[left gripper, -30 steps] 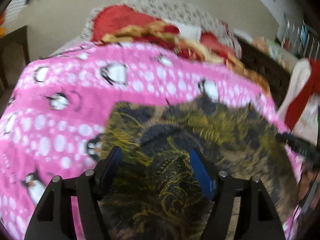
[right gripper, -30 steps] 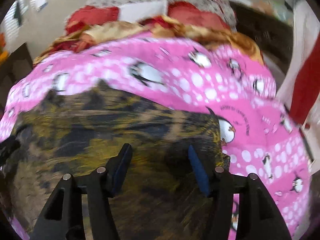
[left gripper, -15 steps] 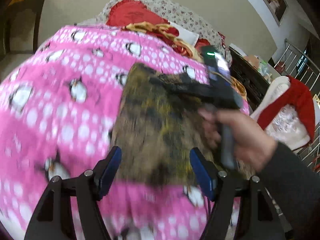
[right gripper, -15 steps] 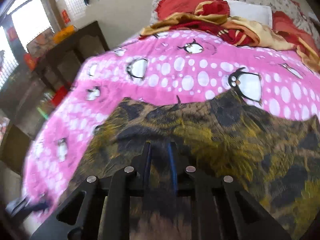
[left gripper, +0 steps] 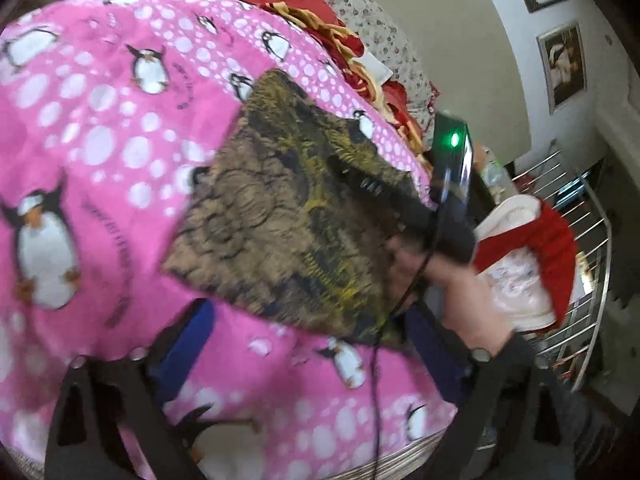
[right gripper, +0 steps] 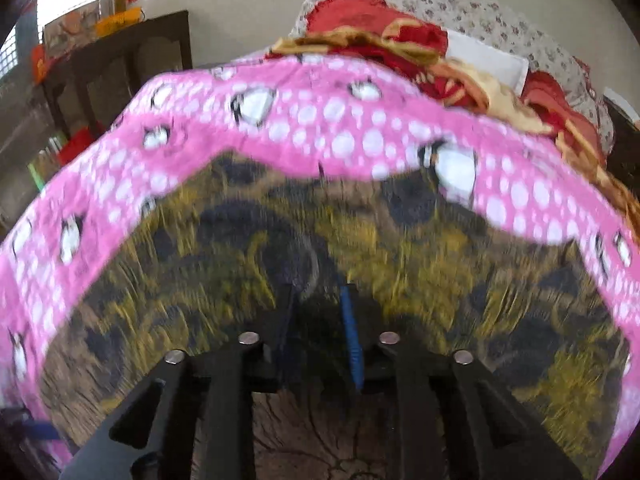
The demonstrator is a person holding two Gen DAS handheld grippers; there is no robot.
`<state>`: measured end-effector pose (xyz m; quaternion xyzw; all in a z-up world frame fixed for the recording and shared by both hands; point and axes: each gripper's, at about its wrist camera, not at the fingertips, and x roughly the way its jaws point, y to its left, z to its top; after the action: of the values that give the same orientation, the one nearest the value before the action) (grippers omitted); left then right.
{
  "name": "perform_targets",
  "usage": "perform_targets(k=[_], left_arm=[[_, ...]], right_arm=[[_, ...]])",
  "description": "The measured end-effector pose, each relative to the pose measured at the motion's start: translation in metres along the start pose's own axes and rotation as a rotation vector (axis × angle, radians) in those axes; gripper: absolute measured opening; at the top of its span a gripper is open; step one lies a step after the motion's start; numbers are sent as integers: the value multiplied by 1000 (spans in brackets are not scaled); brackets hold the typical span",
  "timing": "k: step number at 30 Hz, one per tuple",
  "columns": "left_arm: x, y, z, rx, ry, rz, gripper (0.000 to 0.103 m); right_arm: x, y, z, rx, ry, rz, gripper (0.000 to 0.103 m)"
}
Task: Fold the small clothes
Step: 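Fold the lifted shirt half over with the left tool toward the right tool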
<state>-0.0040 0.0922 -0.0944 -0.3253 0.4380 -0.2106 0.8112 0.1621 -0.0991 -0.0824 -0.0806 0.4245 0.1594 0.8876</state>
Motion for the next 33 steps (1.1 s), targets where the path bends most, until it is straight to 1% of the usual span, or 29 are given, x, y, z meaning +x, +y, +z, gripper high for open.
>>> perform_targets(k=[2, 4, 5, 6, 7, 8, 9, 10, 11, 12, 13, 14, 17, 18, 19, 22, 23, 25, 26, 27, 28, 29, 30, 31, 32, 33], left_arm=[[2, 6, 11, -58, -18, -22, 98], [1, 13, 22, -133, -39, -75, 96], [2, 14, 24, -143, -35, -97, 95], [5, 10, 23, -134, -10, -158, 91], [9, 6, 23, -120, 18, -195, 84], [11, 1, 22, -88, 43, -209, 79], [11, -1, 22, -66, 41, -194, 74], [9, 5, 27, -58, 13, -138, 72], [9, 12, 31, -91, -2, -103, 69], [11, 24, 35, -146, -7, -73, 56], [13, 28, 37, -174, 1, -45, 45], [15, 27, 37, -168, 7, -17, 43], [16, 15, 33, -96, 1, 32, 41], [15, 14, 32, -88, -7, 52, 35], [13, 17, 31, -102, -22, 73, 30], [15, 19, 27, -118, -55, 108, 24], [15, 16, 25, -101, -68, 138, 19], [15, 12, 20, -37, -77, 188, 12], [15, 3, 18, 28, -91, 232, 11], [15, -4, 16, 77, -107, 263, 10], [13, -21, 13, 173, -144, 320, 10], [13, -32, 10, 243, -173, 352, 10], [12, -47, 6, 330, -208, 385, 10], [13, -59, 3, 390, -229, 404, 10], [13, -73, -1, 459, -253, 416, 10], [13, -84, -3, 511, -272, 414, 10]], right_arm=[[0, -6, -3, 31, -15, 15, 34], [-1, -10, -5, 46, -15, 23, 35], [-1, -10, -5, 45, -16, 22, 35], [-1, -10, -6, 43, -16, 20, 35], [0, -9, -5, 38, -17, 14, 35], [0, -9, -6, 32, -19, 5, 36], [0, -8, -5, 28, -20, 0, 36], [1, -8, -4, 24, -21, -6, 36], [1, -7, -4, 21, -21, -11, 36], [1, -8, -4, 21, -21, -12, 37], [1, -8, -5, 22, -21, -10, 37], [0, -7, -6, 23, -21, -9, 37], [-1, -7, -7, 28, -20, -3, 37], [-1, -7, -7, 29, -19, -2, 37], [-1, -7, -7, 29, -17, -2, 38], [0, -8, -5, 35, -3, 2, 38], [0, -8, -1, 40, 23, 8, 38], [-3, -7, 13, 31, 95, 13, 38], [-7, -6, 20, 35, 104, 17, 38], [-15, -4, 30, 38, 93, 45, 38], [-22, 0, 40, 41, 75, 90, 38], [-27, 3, 48, 46, 68, 139, 39], [-29, 7, 57, 61, 78, 200, 42], [-27, 10, 66, 87, 107, 261, 46], [-21, 13, 75, 119, 156, 319, 54], [-14, 15, 82, 143, 195, 359, 54]])
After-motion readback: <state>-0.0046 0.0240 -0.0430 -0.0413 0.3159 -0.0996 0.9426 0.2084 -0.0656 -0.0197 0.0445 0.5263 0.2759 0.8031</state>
